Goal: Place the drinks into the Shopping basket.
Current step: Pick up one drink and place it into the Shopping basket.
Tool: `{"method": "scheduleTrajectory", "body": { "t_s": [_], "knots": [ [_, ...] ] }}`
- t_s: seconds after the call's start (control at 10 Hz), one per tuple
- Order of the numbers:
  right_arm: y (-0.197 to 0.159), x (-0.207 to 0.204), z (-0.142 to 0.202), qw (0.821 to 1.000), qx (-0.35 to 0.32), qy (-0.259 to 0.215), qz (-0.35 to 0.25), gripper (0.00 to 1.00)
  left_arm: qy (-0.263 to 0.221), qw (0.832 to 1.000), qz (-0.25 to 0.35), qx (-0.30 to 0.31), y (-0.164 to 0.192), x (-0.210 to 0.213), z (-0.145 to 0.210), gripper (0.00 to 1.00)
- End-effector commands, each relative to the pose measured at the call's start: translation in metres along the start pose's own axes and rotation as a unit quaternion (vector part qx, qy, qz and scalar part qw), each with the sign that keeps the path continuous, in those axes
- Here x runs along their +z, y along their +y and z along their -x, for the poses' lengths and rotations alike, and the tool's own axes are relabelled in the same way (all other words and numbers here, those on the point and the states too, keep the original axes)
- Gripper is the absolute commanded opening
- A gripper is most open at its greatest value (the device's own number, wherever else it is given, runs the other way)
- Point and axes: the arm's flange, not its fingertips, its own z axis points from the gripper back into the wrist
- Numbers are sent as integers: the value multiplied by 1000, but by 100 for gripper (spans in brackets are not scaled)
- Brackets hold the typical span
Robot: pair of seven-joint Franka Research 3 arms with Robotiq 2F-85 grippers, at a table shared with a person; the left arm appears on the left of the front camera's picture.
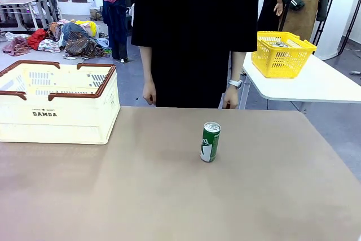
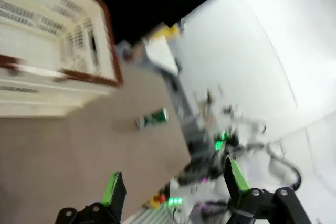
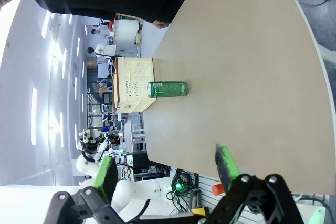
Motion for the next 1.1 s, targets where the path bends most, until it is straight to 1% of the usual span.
{"method": "scheduleTrajectory", "body": {
  "t_s": [0.0,0.2,0.3,0.4,0.5,0.6,0.7,1.0],
  "knots": [
    [1,0,-3,1000,13,-9,-12,100,135,988,-45,-57,-47,-106,-16,100],
    [1,0,-3,1000,13,-9,-12,100,223,963,-86,-123,-79,-217,2,100],
    [1,0,-3,1000,13,-9,-12,100,252,950,-105,-149,-89,-264,15,100],
    [1,0,-3,1000,13,-9,-12,100,280,937,-118,-172,-93,-306,33,100],
    [1,0,-3,1000,13,-9,-12,100,296,930,-121,-179,-93,-328,48,100],
    [1,0,-3,1000,13,-9,-12,100,328,923,-104,-170,-89,-324,57,100],
    [1,0,-3,1000,13,-9,-12,100,292,934,-107,-176,-107,-323,64,100],
    [1,0,-3,1000,13,-9,-12,100,292,934,-107,-176,-107,-323,64,100]
  ]
}}
